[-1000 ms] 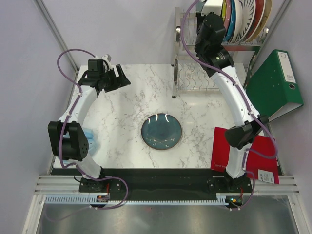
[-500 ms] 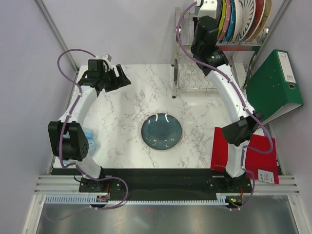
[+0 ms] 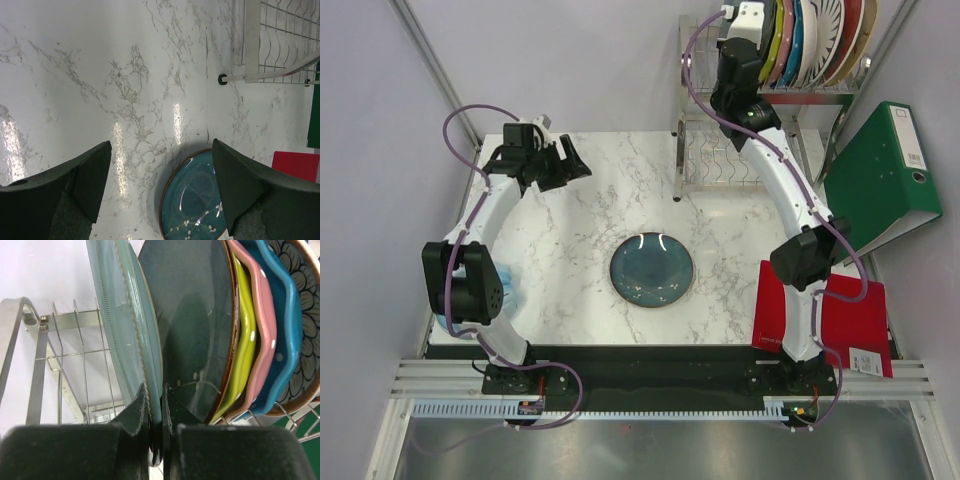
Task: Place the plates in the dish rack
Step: Insert the plate into the dish rack, then pick up the plate at the center of the board, then insert the plate into the dish rack.
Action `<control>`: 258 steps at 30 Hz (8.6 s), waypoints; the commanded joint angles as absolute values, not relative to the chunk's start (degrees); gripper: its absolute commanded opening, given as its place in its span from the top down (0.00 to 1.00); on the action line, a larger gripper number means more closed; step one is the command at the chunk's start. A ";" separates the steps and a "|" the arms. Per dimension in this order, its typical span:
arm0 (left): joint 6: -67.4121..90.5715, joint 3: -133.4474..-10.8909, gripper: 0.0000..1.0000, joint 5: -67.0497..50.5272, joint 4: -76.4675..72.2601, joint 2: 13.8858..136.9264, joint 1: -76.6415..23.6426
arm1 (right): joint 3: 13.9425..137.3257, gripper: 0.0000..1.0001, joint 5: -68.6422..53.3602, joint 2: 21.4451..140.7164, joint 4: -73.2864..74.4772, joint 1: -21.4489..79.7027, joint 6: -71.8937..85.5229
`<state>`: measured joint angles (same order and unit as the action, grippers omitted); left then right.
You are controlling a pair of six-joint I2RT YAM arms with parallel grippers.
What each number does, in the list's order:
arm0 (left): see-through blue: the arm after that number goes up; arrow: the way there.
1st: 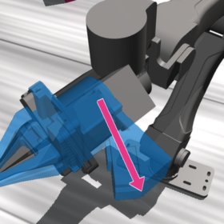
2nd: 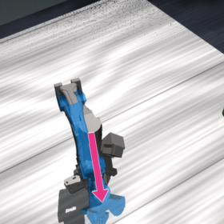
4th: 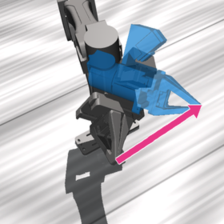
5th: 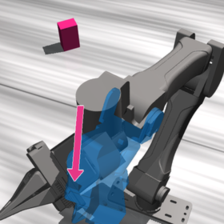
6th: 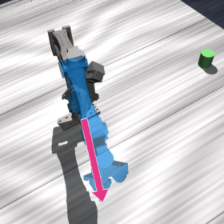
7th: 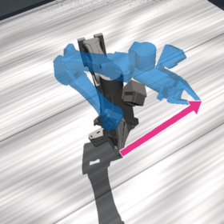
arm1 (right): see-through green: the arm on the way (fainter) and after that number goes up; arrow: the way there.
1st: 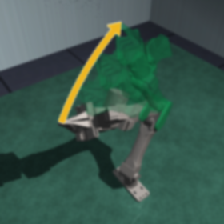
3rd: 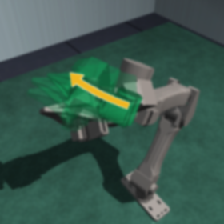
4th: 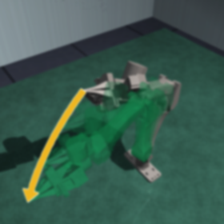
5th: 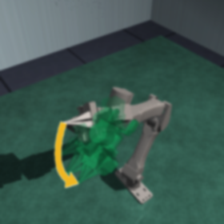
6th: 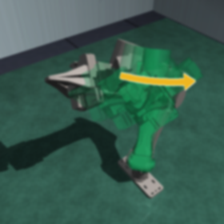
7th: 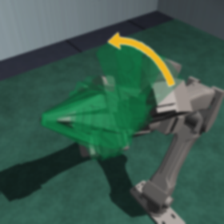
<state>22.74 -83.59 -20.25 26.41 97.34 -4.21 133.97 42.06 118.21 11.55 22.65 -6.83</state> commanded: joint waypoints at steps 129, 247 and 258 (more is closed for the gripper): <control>-5.11 -90.16 0.00 -50.07 29.80 96.08 -2.82 | 95.14 1.00 -43.77 96.25 37.70 19.33 2.81; 16.79 -79.63 0.00 -31.03 12.04 102.57 -9.23 | 140.19 1.00 41.75 114.79 -14.68 27.07 -14.94; 17.58 -80.33 0.00 -32.43 12.04 104.24 -9.49 | 142.38 1.00 39.11 115.57 -18.81 27.51 -18.54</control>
